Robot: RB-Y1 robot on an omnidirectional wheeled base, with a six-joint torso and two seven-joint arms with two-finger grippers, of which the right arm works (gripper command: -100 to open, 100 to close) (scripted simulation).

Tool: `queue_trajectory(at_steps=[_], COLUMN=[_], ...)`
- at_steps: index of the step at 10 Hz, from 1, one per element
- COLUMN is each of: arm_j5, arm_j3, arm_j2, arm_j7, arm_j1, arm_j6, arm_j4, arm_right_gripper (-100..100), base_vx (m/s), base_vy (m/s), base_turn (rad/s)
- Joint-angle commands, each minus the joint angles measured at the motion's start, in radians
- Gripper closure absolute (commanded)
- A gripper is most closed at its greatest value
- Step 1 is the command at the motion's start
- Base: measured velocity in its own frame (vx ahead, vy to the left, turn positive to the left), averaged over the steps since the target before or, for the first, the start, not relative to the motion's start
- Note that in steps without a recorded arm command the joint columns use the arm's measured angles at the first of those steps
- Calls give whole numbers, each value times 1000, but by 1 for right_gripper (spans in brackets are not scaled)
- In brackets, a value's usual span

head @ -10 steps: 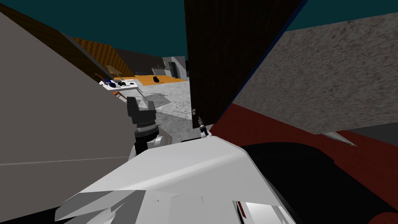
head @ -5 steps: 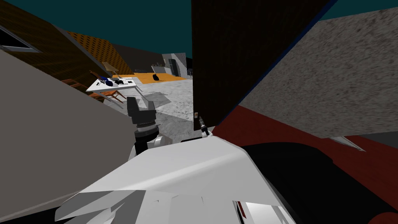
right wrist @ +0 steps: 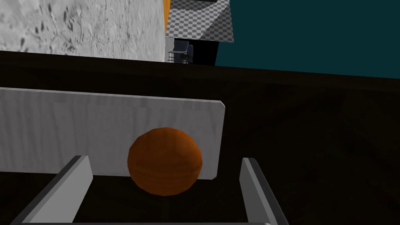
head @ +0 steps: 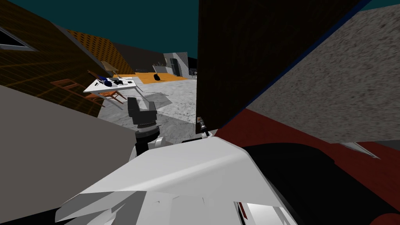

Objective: Push the door open

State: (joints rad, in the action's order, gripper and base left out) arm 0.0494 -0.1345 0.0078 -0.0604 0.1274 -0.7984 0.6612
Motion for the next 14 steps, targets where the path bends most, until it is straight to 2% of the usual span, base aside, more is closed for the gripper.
queue_trajectory(at_steps=[1,6,7,9,10,12,14], arm_j5=[0,0,28,64,60,72,90], arm_j3=[0,0,1,1,-18,-26,-40], arm_j2=[-2,-2,-22,-36,-49,-53,-43], arm_j7=[0,0,-22,-49,-43,-51,-64], arm_j1=[0,0,-5,-10,-29,-28,-27], arm_j6=[2,2,4,3,23,23,21], arm_j4=[0,0,4,11,41,41,39], arm_right_gripper=[100,100,100,100,-100,-100,-100], base_vx=[-15,-15,102,203,7,-148,-223], base_vy=[-1,-2,-13,-12,-72,-54,-60], base_turn=[-7,1,-83,-97,-78,-39,-65])
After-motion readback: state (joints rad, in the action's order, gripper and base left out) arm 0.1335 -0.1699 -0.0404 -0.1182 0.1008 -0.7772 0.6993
